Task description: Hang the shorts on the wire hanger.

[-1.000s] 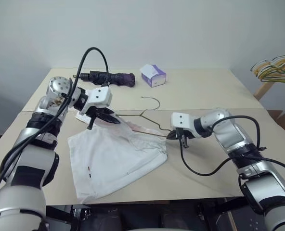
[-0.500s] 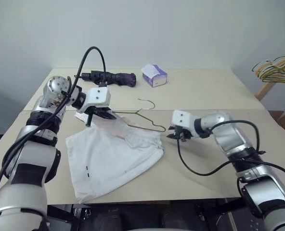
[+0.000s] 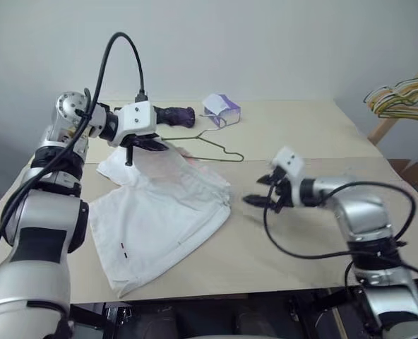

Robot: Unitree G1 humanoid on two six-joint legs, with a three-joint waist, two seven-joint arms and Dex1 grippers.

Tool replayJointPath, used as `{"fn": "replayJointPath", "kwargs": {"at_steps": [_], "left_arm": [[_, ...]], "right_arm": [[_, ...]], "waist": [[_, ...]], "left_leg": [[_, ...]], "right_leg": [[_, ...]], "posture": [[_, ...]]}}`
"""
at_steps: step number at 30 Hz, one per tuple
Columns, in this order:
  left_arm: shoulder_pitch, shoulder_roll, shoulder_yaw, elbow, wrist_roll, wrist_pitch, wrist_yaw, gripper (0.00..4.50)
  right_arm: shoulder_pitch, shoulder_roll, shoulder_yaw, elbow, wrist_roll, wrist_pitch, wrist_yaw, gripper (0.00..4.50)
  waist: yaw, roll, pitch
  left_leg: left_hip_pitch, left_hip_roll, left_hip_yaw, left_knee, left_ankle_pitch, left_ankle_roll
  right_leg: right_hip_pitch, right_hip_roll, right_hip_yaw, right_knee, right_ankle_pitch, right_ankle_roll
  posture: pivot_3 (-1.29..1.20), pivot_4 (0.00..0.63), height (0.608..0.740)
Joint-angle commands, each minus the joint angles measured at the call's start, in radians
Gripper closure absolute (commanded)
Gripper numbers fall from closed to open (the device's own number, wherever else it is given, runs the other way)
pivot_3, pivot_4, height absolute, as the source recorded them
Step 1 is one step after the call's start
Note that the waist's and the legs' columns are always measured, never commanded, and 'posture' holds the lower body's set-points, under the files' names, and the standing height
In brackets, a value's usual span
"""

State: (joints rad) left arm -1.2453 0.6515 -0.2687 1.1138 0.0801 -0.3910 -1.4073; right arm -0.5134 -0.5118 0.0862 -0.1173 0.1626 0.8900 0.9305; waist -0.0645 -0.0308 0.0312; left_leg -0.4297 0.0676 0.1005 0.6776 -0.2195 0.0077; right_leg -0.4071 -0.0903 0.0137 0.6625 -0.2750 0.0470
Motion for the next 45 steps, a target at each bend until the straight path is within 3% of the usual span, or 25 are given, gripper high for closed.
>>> {"fn": "replayJointPath", "kwargs": {"at_steps": [1, 7, 9, 11, 20, 21, 24, 29, 36, 45], "left_arm": [[-0.052, 0.018, 0.035, -0.005, 0.003, -0.014, 0.001, 4.48], [-0.052, 0.021, 0.057, -0.025, -0.010, -0.009, -0.029, 4.48], [-0.047, 0.022, 0.063, -0.032, -0.012, -0.007, -0.034, 4.48], [-0.043, 0.023, 0.068, -0.039, -0.012, -0.006, -0.039, 4.48], [-0.015, 0.046, 0.105, -0.077, -0.038, 0.010, -0.069, 4.48], [-0.007, 0.049, 0.114, -0.086, -0.052, 0.011, -0.090, 4.48], [0.020, 0.067, 0.135, -0.123, -0.116, 0.028, -0.191, 4.48], [0.085, 0.151, 0.055, -0.246, -0.270, 0.091, -0.207, 4.48], [0.120, 0.210, -0.009, -0.298, -0.312, 0.100, -0.207, 4.48], [0.106, 0.175, 0.004, -0.207, -0.152, 0.044, -0.177, 4.48]], "right_arm": [[0.006, 0.085, -0.034, 0.024, 0.037, -0.015, -0.095, 0.06], [0.008, 0.231, -0.033, 0.166, 0.051, -0.090, -0.201, 0.06], [-0.002, 0.255, -0.027, 0.203, 0.063, -0.110, -0.204, 0.43], [-0.013, 0.273, -0.026, 0.236, 0.077, -0.124, -0.201, 0.94], [-0.028, 0.277, -0.010, 0.267, 0.077, -0.140, -0.205, 4.27], [-0.027, 0.271, -0.008, 0.269, 0.073, -0.148, -0.204, 4.47], [-0.039, 0.239, -0.017, 0.282, 0.066, -0.155, -0.201, 4.47], [-0.078, 0.152, -0.048, 0.307, 0.070, -0.170, -0.180, 4.47], [-0.076, 0.042, -0.060, 0.289, 0.081, -0.209, -0.137, 4.47], [-0.040, -0.056, -0.025, 0.174, 0.056, -0.269, -0.115, 4.47]], "waist": [[-0.006, 0.000, 0.000], [-0.006, 0.000, 0.000], [-0.005, 0.000, 0.000], [-0.005, 0.000, 0.000], [-0.003, 0.000, 0.000], [-0.003, 0.000, 0.000], [-0.003, 0.000, 0.000], [-0.003, 0.000, 0.000], [0.009, 0.000, 0.000], [0.021, 0.000, 0.000]], "left_leg": [[0.000, 0.000, 0.000, 0.000, 0.000, 0.000], [0.000, 0.000, -0.001, 0.000, 0.000, 0.000], [0.000, 0.000, -0.001, 0.000, 0.000, 0.000], [0.000, 0.000, -0.001, 0.000, 0.000, 0.000], [-0.001, 0.000, -0.002, 0.000, 0.000, 0.000], [0.000, 0.000, -0.002, 0.000, 0.000, 0.000], [0.000, 0.000, -0.002, 0.000, 0.000, 0.000], [0.000, 0.000, -0.002, 0.000, 0.000, 0.000], [0.000, 0.000, -0.003, 0.000, 0.000, 0.000], [0.000, 0.000, -0.002, 0.001, 0.000, 0.000]], "right_leg": [[0.000, 0.000, 0.000, 0.000, 0.000, 0.000], [0.000, 0.000, 0.000, 0.000, 0.000, 0.000], [0.000, 0.000, 0.000, 0.000, 0.000, 0.000], [0.000, 0.000, 0.000, 0.000, 0.000, 0.000], [0.000, 0.000, 0.000, 0.000, 0.000, 0.000], [0.000, 0.000, 0.000, 0.001, 0.000, 0.000], [0.000, 0.000, 0.000, 0.001, 0.000, 0.000], [0.000, 0.000, 0.000, 0.001, 0.000, 0.000], [0.001, 0.000, 0.000, 0.000, 0.000, 0.000], [0.001, 0.000, 0.000, 0.000, 0.000, 0.000]], "posture": [[-0.05, 0.000, 0.740], [-0.04, 0.000, 0.740], [-0.03, 0.000, 0.740], [-0.02, 0.000, 0.740], [0.01, 0.000, 0.740], [0.01, 0.000, 0.740], [0.01, 0.000, 0.740], [0.01, 0.000, 0.740], [0.01, 0.000, 0.740], [0.01, 0.000, 0.740]]}}
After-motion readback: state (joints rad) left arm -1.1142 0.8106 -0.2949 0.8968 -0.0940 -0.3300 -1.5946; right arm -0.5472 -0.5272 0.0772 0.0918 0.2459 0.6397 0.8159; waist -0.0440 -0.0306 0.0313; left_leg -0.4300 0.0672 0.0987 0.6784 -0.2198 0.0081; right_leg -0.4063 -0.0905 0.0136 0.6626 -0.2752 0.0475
